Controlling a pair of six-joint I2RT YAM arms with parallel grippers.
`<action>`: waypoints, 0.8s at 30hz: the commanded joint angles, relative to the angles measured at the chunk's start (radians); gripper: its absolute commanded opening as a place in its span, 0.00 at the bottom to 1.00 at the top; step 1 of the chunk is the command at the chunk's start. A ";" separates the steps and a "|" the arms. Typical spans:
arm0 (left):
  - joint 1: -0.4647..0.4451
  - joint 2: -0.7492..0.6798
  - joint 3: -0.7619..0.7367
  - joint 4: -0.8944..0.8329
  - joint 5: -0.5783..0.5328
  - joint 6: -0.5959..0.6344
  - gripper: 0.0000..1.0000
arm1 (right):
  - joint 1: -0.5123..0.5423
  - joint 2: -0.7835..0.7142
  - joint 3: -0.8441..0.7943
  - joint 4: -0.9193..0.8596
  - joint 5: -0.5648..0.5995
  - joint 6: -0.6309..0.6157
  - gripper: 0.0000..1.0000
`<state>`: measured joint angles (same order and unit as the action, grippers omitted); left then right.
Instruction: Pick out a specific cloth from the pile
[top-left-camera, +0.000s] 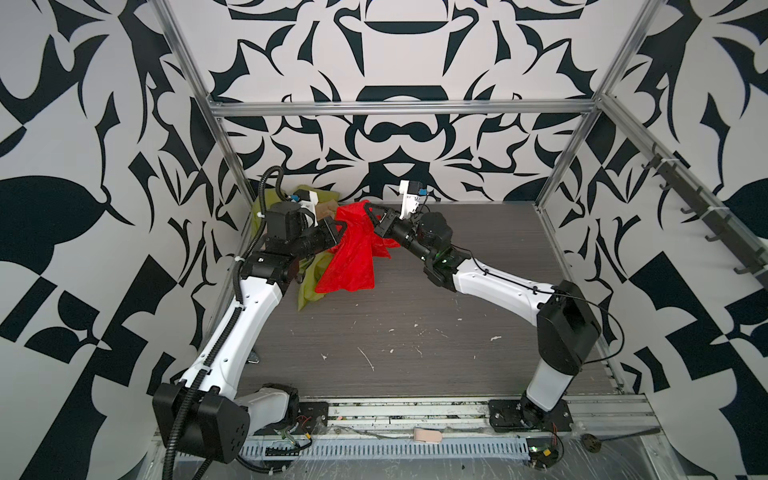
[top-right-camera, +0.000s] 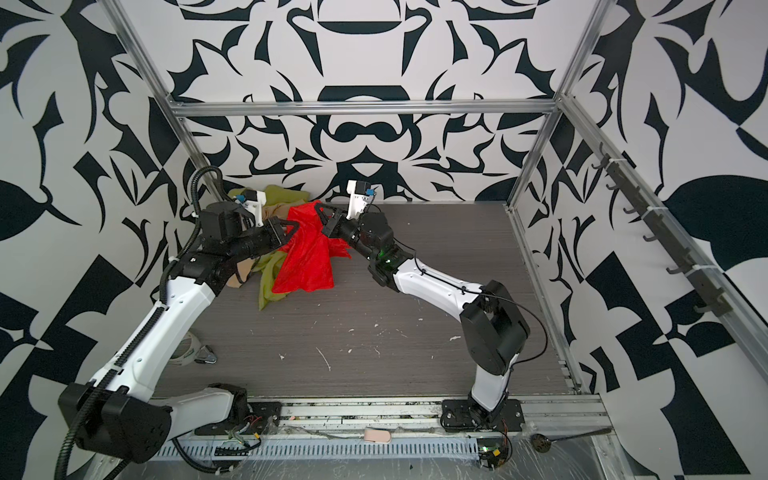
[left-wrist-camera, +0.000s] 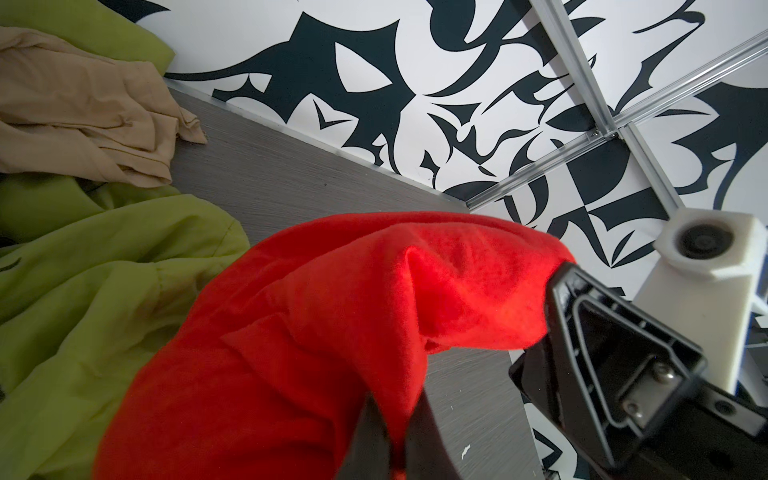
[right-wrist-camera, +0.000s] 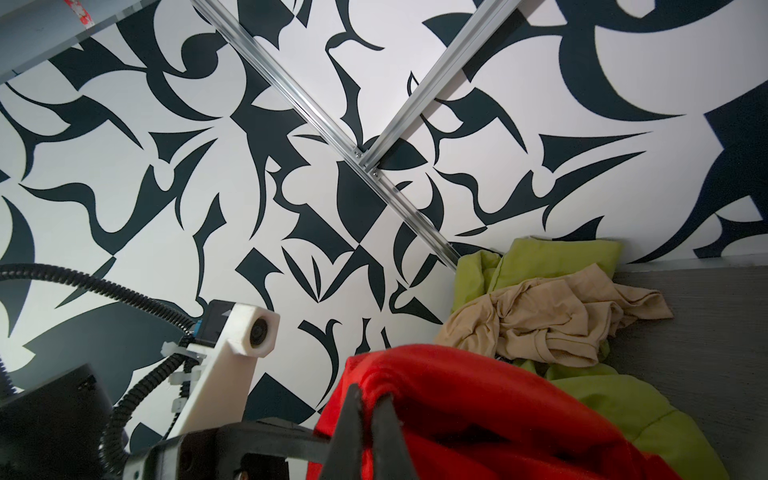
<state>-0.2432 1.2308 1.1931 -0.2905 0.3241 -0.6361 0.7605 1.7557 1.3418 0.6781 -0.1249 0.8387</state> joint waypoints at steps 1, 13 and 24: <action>-0.010 0.008 0.037 0.057 -0.008 -0.006 0.01 | -0.005 -0.053 -0.008 0.067 0.011 -0.018 0.00; -0.067 0.036 0.049 0.088 -0.026 -0.013 0.00 | -0.028 -0.099 -0.068 0.077 0.026 -0.022 0.00; -0.150 0.145 0.112 0.105 -0.046 -0.013 0.00 | -0.056 -0.208 -0.188 0.087 0.060 -0.052 0.00</action>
<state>-0.3717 1.3643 1.2518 -0.2420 0.2859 -0.6403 0.7128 1.6211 1.1721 0.6861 -0.0845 0.8192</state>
